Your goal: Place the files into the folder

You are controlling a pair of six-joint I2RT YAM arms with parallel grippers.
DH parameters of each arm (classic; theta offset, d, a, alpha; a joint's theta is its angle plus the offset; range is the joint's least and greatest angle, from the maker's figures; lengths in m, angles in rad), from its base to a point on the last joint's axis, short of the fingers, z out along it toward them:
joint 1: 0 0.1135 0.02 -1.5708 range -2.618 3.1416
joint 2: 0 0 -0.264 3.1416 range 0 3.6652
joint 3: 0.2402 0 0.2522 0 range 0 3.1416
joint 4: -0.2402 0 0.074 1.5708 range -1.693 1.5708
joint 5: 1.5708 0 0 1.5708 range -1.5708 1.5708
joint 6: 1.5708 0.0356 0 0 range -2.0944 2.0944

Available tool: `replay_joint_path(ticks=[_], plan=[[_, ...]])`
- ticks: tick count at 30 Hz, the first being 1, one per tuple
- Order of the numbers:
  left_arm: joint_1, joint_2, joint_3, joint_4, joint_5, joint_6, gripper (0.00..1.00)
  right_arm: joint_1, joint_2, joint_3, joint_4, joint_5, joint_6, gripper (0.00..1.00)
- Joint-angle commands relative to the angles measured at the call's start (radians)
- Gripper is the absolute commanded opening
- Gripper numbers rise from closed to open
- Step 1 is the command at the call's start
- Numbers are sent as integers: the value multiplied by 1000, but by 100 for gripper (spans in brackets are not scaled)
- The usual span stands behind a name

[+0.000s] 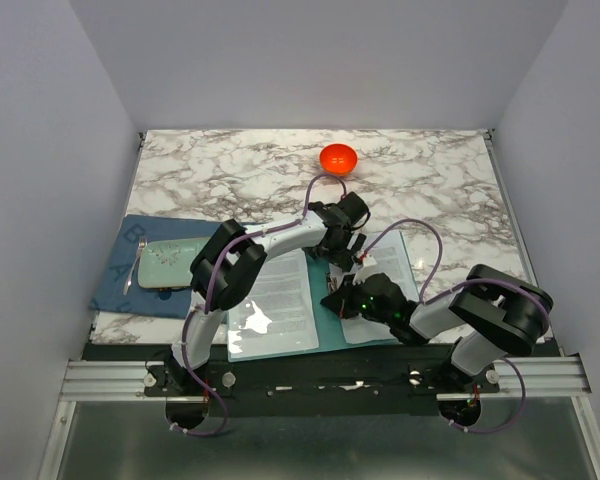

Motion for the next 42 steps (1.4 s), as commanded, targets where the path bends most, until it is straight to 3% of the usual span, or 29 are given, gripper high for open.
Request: replay_joint_path(ticks=[1, 23, 42], plan=[[11, 6, -40, -27, 7, 1, 95, 1, 51, -37, -232, 99, -12, 1], [12, -50, -69, -14, 25, 7, 94, -33, 203, 15, -111, 33, 61, 1], [11, -37, -62, -18, 37, 24, 93, -45, 356, -64, 95, 36, 163, 1]])
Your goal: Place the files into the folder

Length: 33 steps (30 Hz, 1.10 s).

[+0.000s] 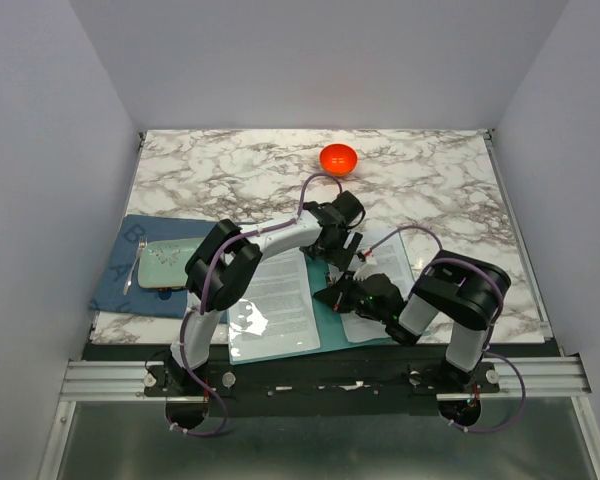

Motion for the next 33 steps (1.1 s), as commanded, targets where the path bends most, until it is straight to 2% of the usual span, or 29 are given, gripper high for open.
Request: replay_joint_path(ticks=[1, 18, 25, 30, 33], plan=[[-1, -7, -17, -48, 18, 20, 93, -14, 119, -62, -237, 56, -14, 1], [-18, -19, 7, -64, 4, 74, 95, -21, 219, -73, -73, 20, 80, 1], [-18, -37, 36, -74, 13, 100, 96, -32, 184, -45, 15, -34, 83, 23], [-17, -51, 41, -73, 3, 118, 98, -35, 108, -48, 102, -37, 66, 33], [-12, -60, 52, -70, 15, 123, 99, -35, 25, -27, 93, -42, 27, 39]])
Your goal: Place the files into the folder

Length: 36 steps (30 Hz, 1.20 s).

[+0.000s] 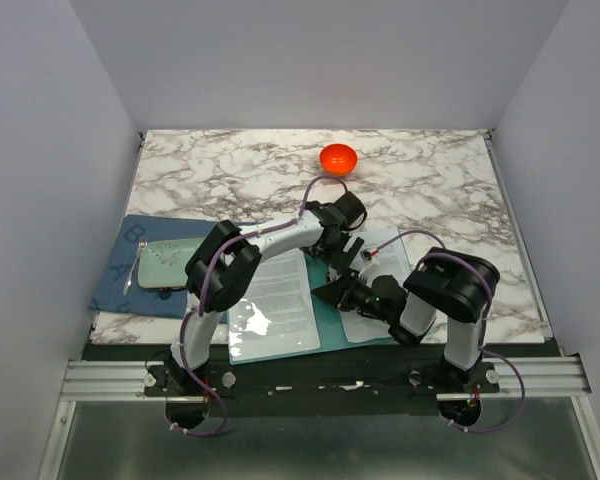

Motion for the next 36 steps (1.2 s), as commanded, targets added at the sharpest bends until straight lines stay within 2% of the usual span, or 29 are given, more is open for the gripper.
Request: replay_joint_path(ticks=[1, 8, 14, 16, 17, 18, 21, 28, 36], plan=[[4, -56, 51, -18, 13, 29, 99, -6, -79, 1, -144, 14, -126, 41], [26, -101, 164, -64, 27, 53, 99, -8, -315, 92, -354, -24, -239, 43], [47, -155, 226, -88, 61, 57, 99, -8, -493, 185, -657, 17, -332, 48], [64, -169, 235, -99, 88, 66, 99, -8, -539, 236, -841, 66, -370, 54], [75, -192, 234, -111, 110, 67, 99, -8, -568, 264, -928, 101, -386, 54], [102, -209, 229, -110, 131, 81, 99, -6, -575, 295, -1102, 147, -406, 54], [157, -285, 183, -110, 176, 112, 99, -6, -551, 422, -1385, 229, -450, 49], [286, -468, -43, -102, 234, 214, 99, 10, -495, 507, -1543, 246, -469, 36], [368, -621, -252, -79, 273, 274, 99, 47, -406, 574, -1630, 270, -460, 34]])
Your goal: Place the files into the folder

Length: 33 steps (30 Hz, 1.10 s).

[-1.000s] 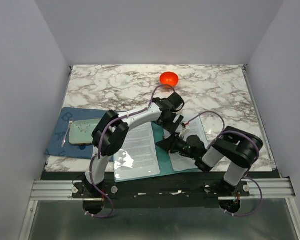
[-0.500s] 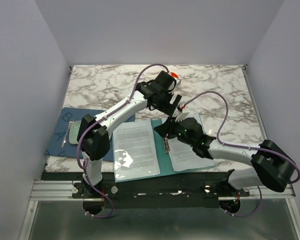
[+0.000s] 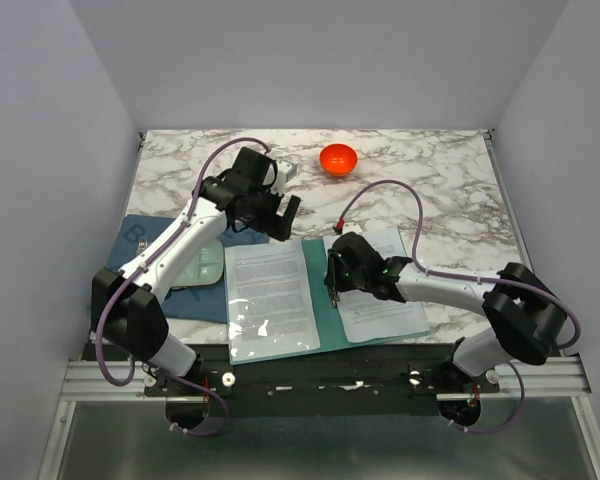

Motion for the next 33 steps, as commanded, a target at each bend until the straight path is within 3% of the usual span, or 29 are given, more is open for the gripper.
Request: replay_joint_path(ticks=[1, 25, 33], plan=[[24, -70, -89, 7, 60, 61, 99, 20, 23, 41, -94, 46, -13, 34], [72, -128, -194, 33, 83, 61, 99, 74, 164, 164, -192, 124, 37, 33], [75, -129, -192, 27, 85, 64, 99, 85, 221, 204, -285, 165, 47, 29]])
